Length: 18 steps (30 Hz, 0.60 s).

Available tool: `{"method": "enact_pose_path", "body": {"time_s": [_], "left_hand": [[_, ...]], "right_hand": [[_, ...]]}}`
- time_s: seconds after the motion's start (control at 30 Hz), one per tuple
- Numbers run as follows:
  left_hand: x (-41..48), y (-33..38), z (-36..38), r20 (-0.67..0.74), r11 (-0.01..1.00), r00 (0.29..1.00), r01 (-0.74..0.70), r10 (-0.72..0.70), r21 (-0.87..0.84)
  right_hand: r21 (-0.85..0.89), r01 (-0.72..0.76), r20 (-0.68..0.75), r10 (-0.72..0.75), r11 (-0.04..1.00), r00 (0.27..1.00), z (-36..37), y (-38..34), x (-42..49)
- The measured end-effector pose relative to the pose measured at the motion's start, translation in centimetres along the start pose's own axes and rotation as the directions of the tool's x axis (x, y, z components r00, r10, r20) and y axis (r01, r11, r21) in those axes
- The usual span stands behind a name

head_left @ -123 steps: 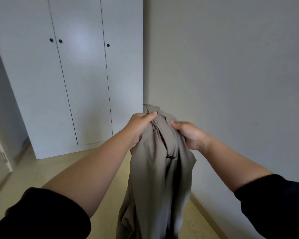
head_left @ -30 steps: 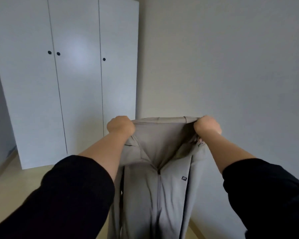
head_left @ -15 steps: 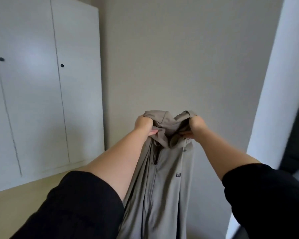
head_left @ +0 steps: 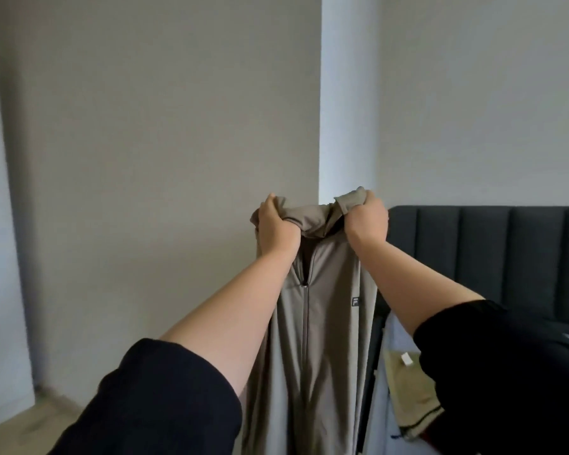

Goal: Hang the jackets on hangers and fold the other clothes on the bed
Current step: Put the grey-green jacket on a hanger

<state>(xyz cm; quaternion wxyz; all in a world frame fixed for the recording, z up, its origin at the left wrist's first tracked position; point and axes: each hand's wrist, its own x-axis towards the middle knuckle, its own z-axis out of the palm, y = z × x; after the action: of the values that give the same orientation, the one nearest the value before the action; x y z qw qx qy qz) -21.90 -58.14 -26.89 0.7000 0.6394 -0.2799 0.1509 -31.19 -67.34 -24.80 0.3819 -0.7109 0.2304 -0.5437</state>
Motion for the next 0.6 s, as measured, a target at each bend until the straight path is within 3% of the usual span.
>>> {"method": "enact_pose_path", "body": {"time_s": [0.17,0.33,0.5,0.6], "left_hand": [[-4.2,6.7,2.7,0.043,0.99,0.993,-0.11,0.114,-0.088],[-9.1,11.9,2.9,-0.02,0.982,0.985,-0.172,0.171,-0.082],[-13.4,14.5,4.0,-0.037,0.983,0.989,-0.144,0.14,-0.117],[-14.5,14.4,5.2,0.022,0.98,0.993,-0.112,0.117,-0.166]], "right_hand": [[-0.085,0.123,-0.172,-0.136,0.989,0.976,-9.1,-3.4,-1.1],[-0.219,0.124,-0.301,-0.188,0.968,0.935,-17.9,-5.8,-3.1],[-0.335,0.148,-0.369,-0.274,0.93,0.888,-22.5,-6.3,-4.9],[-0.429,0.166,-0.378,-0.344,0.888,0.86,-23.7,-4.9,-5.4]]}}
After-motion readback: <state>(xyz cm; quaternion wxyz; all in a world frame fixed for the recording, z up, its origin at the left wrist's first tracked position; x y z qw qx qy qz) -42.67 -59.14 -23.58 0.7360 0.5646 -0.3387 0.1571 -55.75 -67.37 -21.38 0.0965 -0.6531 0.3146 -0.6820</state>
